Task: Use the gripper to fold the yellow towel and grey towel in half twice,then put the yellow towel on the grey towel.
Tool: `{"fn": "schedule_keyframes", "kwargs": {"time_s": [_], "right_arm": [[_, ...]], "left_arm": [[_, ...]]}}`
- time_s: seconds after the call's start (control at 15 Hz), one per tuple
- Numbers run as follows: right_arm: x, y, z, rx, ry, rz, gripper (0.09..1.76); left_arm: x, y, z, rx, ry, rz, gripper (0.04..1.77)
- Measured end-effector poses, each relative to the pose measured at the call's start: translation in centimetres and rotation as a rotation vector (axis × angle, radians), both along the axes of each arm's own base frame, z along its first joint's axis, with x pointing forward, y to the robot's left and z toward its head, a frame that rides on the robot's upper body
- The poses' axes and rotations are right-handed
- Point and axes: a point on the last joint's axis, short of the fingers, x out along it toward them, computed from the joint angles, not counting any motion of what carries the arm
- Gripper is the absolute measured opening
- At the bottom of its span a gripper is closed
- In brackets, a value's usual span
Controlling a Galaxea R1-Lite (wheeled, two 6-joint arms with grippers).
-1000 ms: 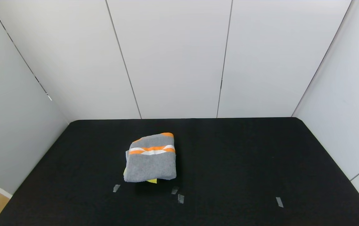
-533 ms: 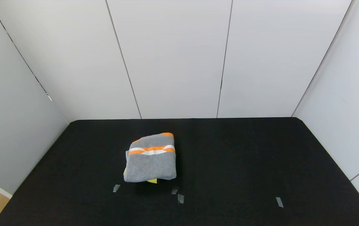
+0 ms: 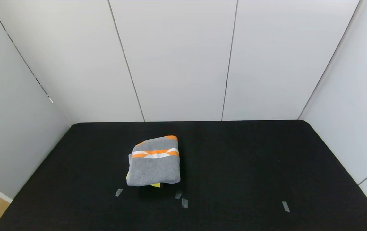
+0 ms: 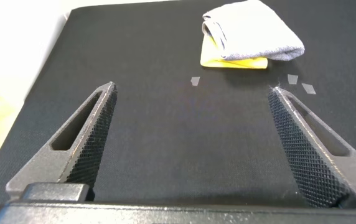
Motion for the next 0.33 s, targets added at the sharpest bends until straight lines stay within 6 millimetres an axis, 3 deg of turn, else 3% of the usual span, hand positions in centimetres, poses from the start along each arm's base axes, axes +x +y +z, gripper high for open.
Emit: {"fn": "schedule_keyframes", "kwargs": {"time_s": [0.33], "right_arm": [[0.03,0.02,0.19,-0.009,-0.024,0.004,1.71]], "left_arm": [[0.0,0.0,-0.01,0.008,0.001,-0.001,1.72]]}}
